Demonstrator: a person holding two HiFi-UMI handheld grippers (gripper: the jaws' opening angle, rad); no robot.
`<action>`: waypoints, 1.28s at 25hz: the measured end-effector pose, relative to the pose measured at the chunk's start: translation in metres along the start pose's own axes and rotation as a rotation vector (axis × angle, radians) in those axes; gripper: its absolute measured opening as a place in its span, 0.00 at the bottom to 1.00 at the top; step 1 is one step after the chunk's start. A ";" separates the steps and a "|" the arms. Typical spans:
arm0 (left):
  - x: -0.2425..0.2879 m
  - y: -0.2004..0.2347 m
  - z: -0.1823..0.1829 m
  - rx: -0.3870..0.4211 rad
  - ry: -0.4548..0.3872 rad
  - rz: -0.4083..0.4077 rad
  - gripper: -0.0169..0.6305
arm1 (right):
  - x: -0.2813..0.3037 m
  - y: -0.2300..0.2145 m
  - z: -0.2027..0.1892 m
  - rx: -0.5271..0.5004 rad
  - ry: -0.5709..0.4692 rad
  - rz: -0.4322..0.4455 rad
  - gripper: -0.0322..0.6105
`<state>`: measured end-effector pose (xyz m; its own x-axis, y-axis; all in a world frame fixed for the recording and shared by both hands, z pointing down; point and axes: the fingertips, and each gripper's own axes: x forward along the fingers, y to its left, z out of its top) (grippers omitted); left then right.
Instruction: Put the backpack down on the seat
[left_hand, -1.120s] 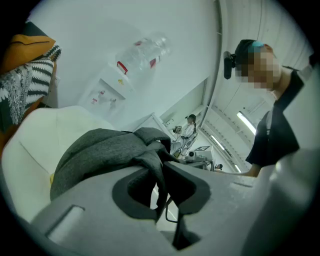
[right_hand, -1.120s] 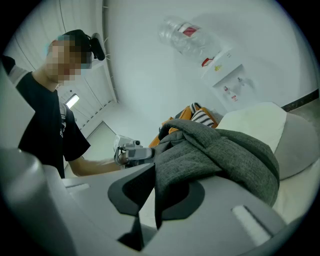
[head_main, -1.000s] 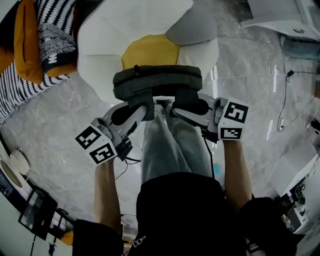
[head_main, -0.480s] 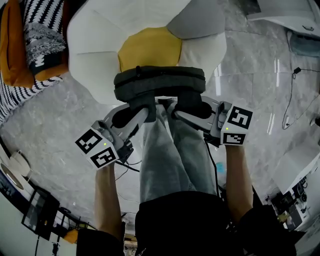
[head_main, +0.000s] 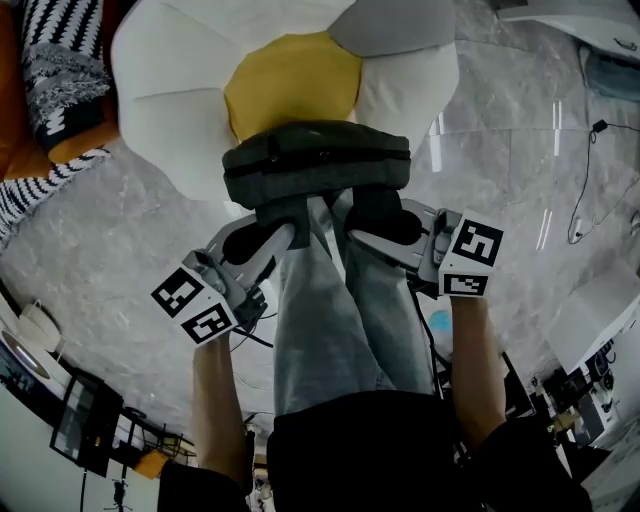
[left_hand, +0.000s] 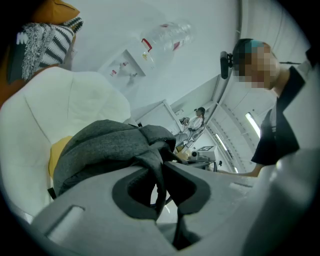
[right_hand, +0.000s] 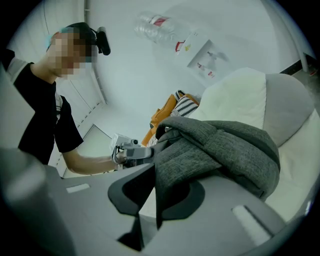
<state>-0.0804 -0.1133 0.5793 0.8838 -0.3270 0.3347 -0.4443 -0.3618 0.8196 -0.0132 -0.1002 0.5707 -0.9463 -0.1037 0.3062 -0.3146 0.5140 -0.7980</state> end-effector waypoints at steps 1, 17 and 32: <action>0.001 0.001 -0.001 -0.006 -0.005 0.002 0.10 | 0.000 -0.002 -0.001 0.002 -0.001 -0.001 0.11; 0.030 0.057 0.014 -0.002 -0.042 0.014 0.10 | 0.028 -0.062 0.007 0.013 -0.004 -0.042 0.11; 0.059 0.086 0.043 0.026 -0.072 -0.027 0.10 | 0.038 -0.112 0.028 0.060 -0.060 -0.147 0.11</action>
<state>-0.0722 -0.2010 0.6496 0.8831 -0.3783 0.2776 -0.4249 -0.3938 0.8151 -0.0162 -0.1857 0.6577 -0.8917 -0.2255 0.3924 -0.4526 0.4379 -0.7768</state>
